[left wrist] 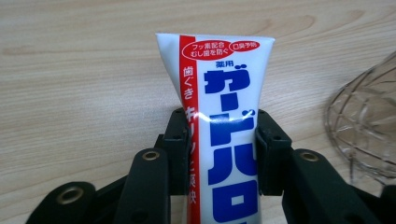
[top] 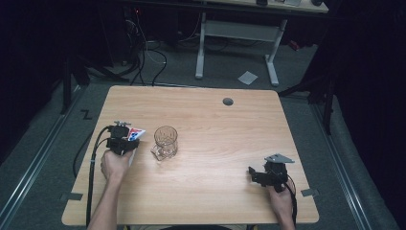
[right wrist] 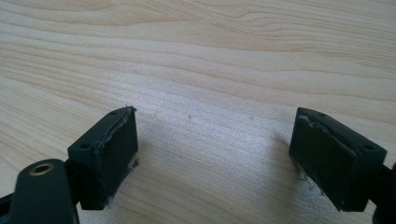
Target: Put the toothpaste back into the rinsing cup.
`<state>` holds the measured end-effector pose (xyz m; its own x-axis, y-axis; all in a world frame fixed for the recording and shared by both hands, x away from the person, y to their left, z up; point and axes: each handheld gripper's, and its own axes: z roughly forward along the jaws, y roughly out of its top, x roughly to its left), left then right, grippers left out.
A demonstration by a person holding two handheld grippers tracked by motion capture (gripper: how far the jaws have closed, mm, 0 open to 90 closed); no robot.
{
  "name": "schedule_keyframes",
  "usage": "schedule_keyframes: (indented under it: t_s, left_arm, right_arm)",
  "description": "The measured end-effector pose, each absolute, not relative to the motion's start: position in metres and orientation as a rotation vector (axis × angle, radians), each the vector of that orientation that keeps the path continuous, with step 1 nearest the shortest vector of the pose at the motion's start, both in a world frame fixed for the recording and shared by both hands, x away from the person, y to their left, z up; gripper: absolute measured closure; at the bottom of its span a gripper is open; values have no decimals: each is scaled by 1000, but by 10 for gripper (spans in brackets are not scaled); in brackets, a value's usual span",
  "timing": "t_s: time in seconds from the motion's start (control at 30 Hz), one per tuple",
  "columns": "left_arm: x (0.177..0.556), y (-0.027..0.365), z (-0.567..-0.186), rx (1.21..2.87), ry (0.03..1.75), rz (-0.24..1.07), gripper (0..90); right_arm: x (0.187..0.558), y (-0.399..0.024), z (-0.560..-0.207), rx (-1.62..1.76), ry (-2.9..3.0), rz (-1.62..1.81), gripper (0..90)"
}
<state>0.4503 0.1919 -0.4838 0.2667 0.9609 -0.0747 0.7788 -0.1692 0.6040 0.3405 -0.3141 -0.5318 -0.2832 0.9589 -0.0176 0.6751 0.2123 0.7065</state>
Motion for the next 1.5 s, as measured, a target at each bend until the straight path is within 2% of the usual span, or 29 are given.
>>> schedule_keyframes:
  t_s: [1.17,1.5]
  left_arm:
    - [401,197,-422,1845,1337,527,635]
    - [392,195,-409,1815,1286,516,634]
  right_arm:
    - [341,-314,-532,1511,2036,827,151]
    - [341,-314,-532,1511,2036,827,151]
